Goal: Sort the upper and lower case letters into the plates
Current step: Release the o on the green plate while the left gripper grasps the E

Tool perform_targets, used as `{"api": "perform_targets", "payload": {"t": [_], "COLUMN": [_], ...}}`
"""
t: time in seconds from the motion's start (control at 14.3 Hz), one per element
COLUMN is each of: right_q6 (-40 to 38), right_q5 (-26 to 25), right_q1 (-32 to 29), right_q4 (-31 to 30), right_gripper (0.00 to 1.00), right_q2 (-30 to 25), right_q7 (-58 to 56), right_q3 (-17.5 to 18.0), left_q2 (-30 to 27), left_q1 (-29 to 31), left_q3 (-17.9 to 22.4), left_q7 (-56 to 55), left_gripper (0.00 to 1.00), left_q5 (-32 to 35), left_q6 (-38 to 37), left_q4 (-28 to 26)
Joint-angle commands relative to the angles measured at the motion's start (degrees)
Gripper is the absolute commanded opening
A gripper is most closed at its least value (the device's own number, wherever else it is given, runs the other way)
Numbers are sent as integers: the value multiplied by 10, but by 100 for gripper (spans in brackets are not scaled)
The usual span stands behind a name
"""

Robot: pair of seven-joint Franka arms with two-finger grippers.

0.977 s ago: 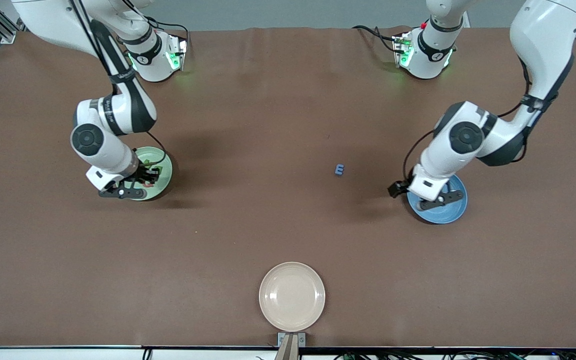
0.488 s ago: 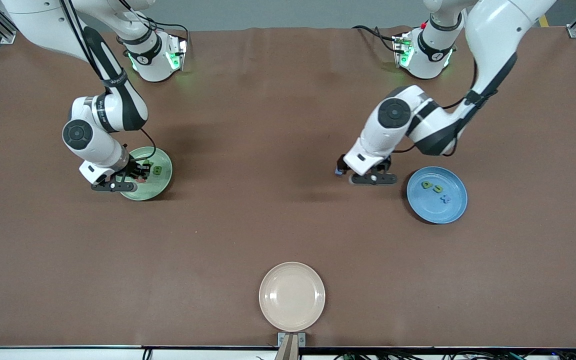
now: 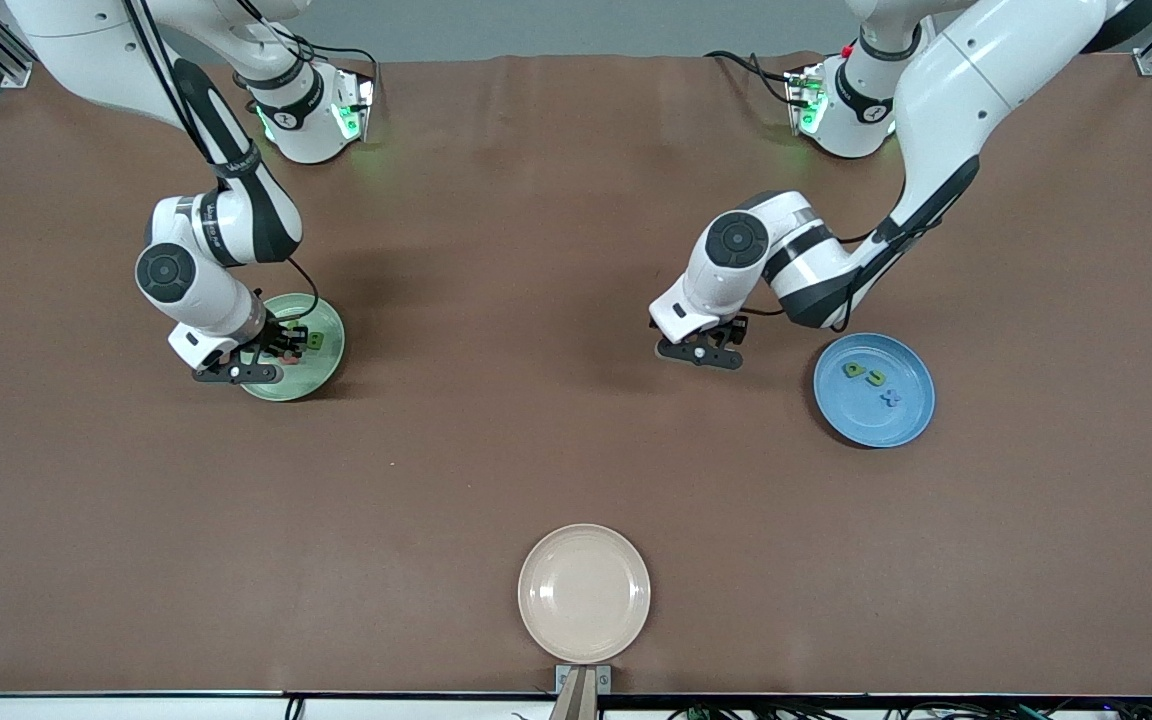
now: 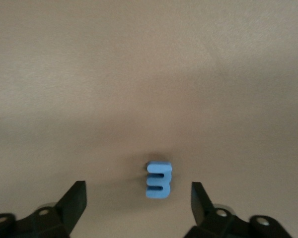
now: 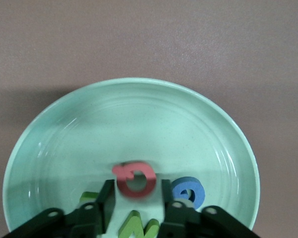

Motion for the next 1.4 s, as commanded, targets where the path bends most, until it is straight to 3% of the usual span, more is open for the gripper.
{"api": "perform_targets", "payload": {"t": [0.0,0.14,0.35,0.7,0.91,1.12,1.33], "right_q6": [-1,-19,-135,-401,-518,-580,-592], "right_q5": [-8,-8,-8,-8,-8,-6,-7], "right_q1": [-8,-8,-8,-16,-45,-74,-81], "right_q4": [13,26,93,276,382,460,528], "right_gripper": [100,100,100,100,100,100,100], "right_q2": [-3,-10,-31,-58,-63,-62,-53], "right_q7": [4,4,0,-34,-82,-108,-107], "right_q3": [6,7,7,4,3,3,3], "left_q2": [16,26,27,27,27,27,26], "left_q1": [-13,-20,-50,-78,-78,-78,-78], "left_q3": [3,9,35,60,61,61,61], "left_q7": [-13,-27,-28,-37,-37,-38,-40], "left_gripper": [85,79,72,57,46,36,23], "left_q5": [17,18,18,18,18,18,18], "left_q6": [5,11,12,28,28,28,23], "left_q4": [16,16,21,21,20,17,16]}}
